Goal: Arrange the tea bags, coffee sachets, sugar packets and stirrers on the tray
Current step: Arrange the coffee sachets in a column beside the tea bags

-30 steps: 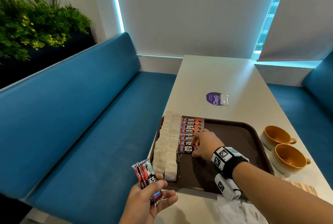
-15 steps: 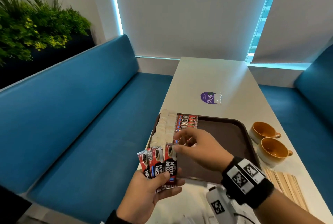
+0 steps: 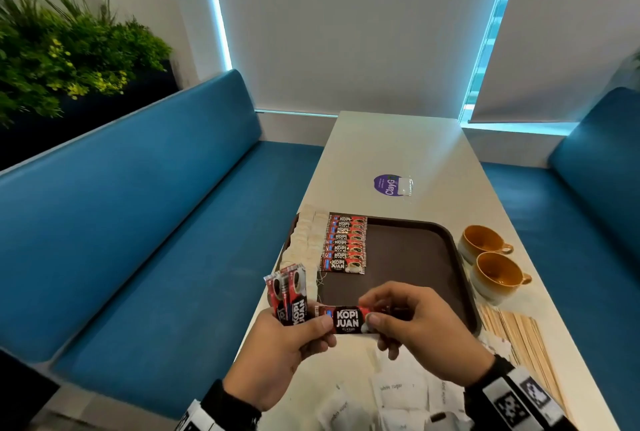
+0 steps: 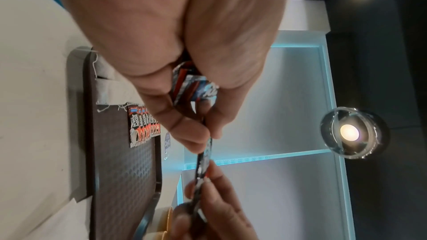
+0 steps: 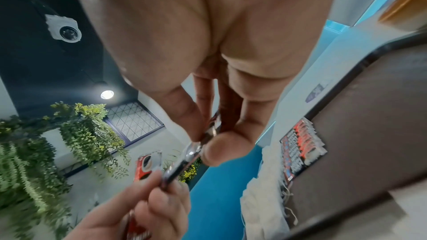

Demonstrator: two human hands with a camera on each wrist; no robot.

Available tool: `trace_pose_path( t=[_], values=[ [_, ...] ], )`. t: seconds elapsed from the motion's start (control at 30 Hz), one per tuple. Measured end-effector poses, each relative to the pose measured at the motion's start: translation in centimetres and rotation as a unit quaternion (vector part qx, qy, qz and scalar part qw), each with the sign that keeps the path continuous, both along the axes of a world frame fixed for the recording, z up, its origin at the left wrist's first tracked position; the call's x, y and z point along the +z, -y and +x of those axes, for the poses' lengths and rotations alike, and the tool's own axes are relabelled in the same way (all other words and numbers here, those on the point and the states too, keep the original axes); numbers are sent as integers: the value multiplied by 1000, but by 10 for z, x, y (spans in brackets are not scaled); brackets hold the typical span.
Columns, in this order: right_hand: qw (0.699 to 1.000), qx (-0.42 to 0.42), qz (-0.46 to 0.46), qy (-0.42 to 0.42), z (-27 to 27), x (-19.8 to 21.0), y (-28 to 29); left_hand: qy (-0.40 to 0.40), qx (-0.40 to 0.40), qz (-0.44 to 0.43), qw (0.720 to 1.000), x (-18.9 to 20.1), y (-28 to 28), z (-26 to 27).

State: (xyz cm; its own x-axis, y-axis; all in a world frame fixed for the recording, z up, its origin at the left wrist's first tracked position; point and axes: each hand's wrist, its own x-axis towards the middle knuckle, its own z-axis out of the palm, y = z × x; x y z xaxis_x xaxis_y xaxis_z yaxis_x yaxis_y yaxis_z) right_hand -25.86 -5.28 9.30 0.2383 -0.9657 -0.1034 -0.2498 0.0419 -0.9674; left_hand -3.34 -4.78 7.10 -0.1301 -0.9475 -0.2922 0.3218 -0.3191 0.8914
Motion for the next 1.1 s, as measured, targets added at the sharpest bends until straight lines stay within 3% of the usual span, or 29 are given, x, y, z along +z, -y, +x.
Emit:
trace_pose_path(
  t=[0.3, 0.57, 0.83, 1.1],
  values=[
    [1000, -23, 20, 6, -4, -19, 3, -54, 52, 24, 997, -2, 3, -7],
    [983, -157, 81, 44, -16, -63, 84, -63, 73, 85, 992, -18, 12, 4],
    [965, -189, 172, 52, -1, -105, 149, -49, 56, 126, 989, -31, 21, 7],
    [968, -176, 175, -44, 14, -108, 175, -44, 0, 169, 985, -36, 27, 10]
  ],
)
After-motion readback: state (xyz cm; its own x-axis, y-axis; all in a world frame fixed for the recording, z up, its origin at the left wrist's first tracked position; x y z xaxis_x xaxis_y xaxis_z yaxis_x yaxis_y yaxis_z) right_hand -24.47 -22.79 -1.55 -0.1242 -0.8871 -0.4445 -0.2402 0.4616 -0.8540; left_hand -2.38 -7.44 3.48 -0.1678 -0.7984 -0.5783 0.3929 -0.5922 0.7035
